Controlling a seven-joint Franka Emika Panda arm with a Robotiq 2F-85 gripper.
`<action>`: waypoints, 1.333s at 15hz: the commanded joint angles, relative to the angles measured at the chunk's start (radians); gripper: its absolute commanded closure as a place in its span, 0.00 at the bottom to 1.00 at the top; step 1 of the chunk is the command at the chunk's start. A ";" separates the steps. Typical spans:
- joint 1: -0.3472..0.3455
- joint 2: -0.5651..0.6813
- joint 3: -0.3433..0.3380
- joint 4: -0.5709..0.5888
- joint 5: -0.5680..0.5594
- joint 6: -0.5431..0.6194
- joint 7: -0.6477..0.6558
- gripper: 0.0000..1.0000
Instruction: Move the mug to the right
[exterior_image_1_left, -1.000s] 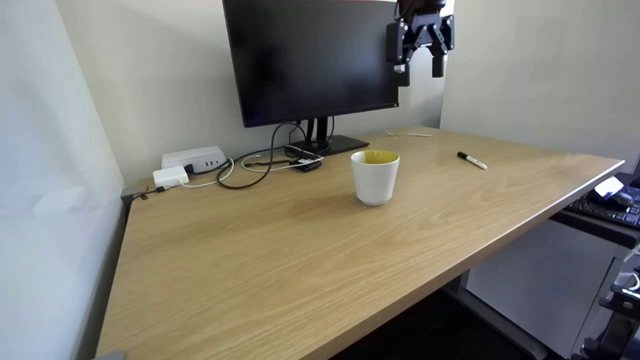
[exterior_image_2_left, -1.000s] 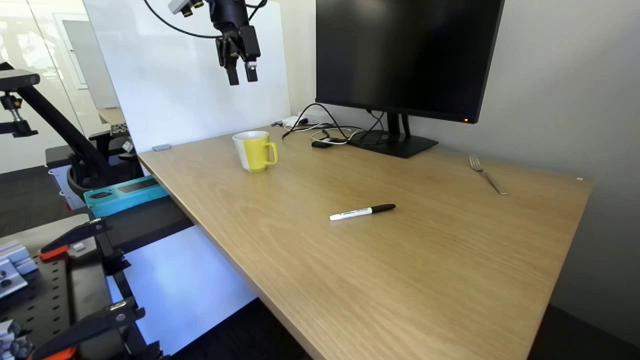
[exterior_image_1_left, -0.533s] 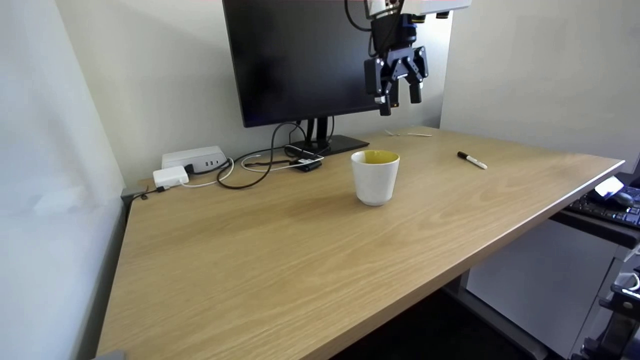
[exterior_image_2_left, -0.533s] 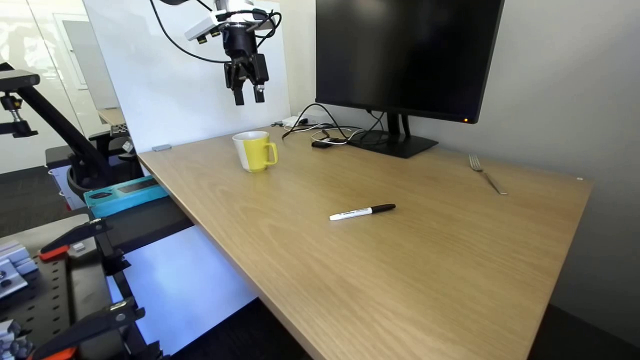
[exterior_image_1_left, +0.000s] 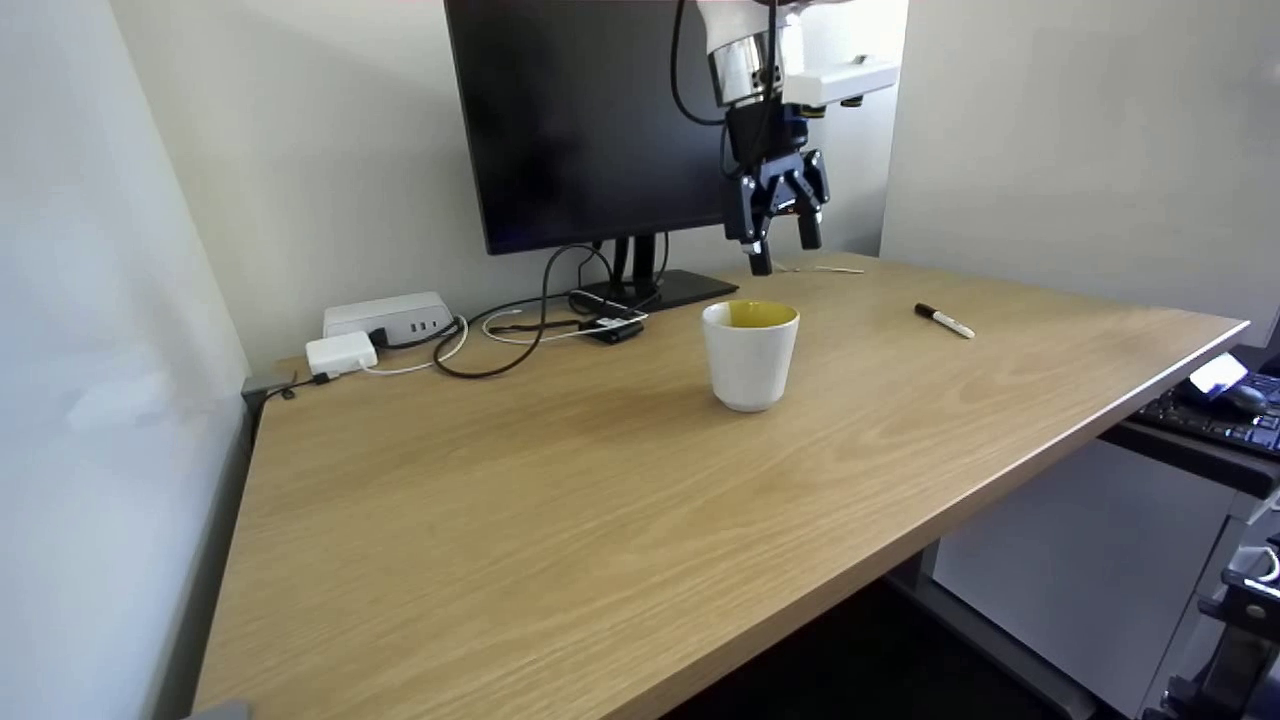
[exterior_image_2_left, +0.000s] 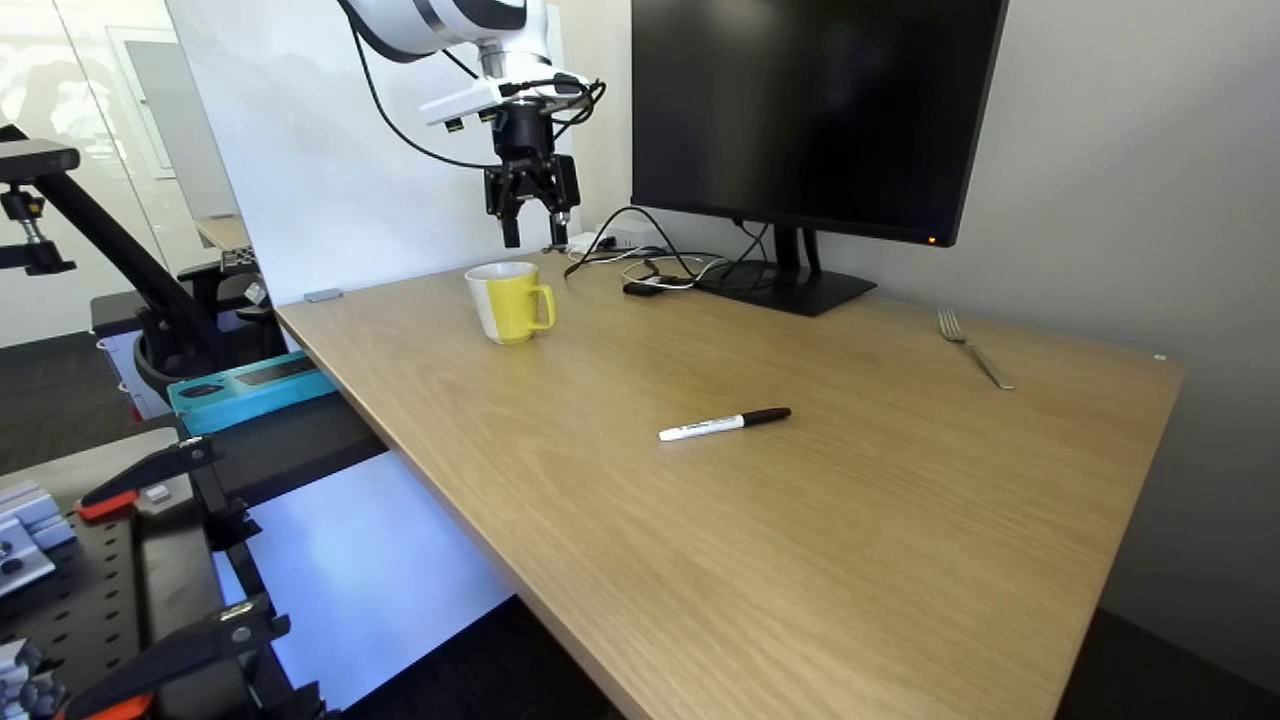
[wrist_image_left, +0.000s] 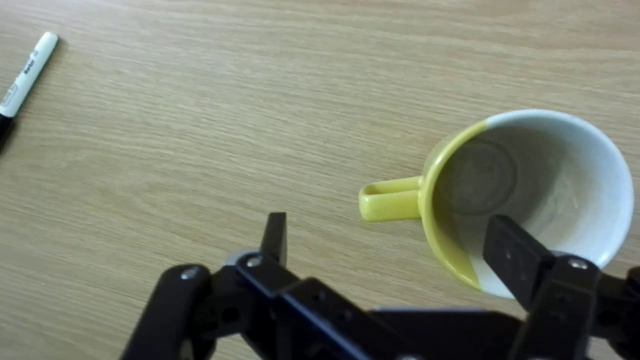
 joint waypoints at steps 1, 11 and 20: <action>0.014 0.031 -0.004 0.043 -0.030 -0.034 -0.146 0.00; 0.019 0.028 0.043 0.015 -0.044 -0.033 -0.482 0.00; 0.008 0.102 0.034 0.053 -0.044 -0.003 -0.566 0.00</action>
